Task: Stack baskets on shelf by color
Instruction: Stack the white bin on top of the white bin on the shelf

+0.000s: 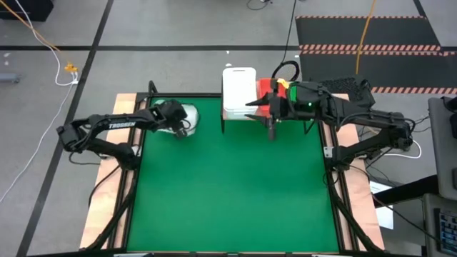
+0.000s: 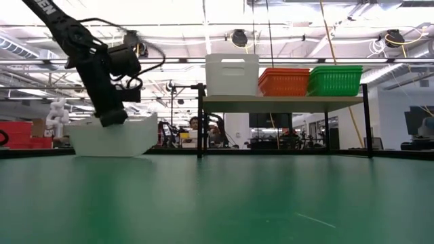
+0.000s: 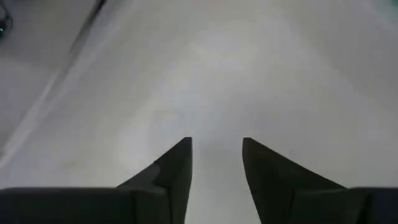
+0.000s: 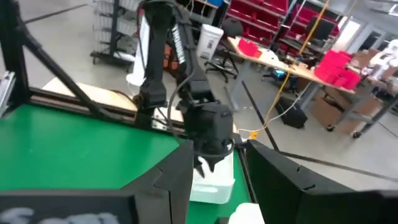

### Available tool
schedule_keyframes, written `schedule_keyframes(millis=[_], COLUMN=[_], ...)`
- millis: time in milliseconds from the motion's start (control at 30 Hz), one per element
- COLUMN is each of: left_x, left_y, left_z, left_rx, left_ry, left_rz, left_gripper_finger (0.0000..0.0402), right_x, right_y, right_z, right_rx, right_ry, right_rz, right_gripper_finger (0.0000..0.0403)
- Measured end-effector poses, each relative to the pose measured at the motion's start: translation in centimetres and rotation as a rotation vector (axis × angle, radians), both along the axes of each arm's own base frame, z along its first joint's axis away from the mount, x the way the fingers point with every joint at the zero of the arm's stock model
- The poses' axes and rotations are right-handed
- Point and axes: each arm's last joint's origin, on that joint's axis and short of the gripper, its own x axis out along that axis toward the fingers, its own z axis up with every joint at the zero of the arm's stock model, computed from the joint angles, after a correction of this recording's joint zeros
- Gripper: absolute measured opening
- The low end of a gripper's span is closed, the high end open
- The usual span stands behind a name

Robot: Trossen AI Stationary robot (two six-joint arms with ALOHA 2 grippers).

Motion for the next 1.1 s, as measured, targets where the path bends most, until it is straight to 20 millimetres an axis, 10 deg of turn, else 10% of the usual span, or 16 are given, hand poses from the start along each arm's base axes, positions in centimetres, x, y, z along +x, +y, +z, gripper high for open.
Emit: schedule_keyframes(millis=[367,733,1100], left_x=[-0.5,-1.1,-4.5], left_y=[-1.2,-3.7,1.5], left_z=[5.2,6.7,6.7], left_rx=[0.063,-0.225,0.118], left_ry=[-0.106,-0.267,-0.178], left_rz=[-0.02,0.182,0.63], left_gripper_finger=[0.011,0.023,0.0264], right_x=[0.4,0.4,0.4], right_y=[0.1,0.2,0.2], right_z=[-1.8,-1.8,-1.8], right_rx=[0.014,0.035,0.082], right_ry=[0.056,0.054,0.047], right_rz=[0.003,0.002,-0.009], right_gripper_finger=[0.0141,0.0141,0.0141])
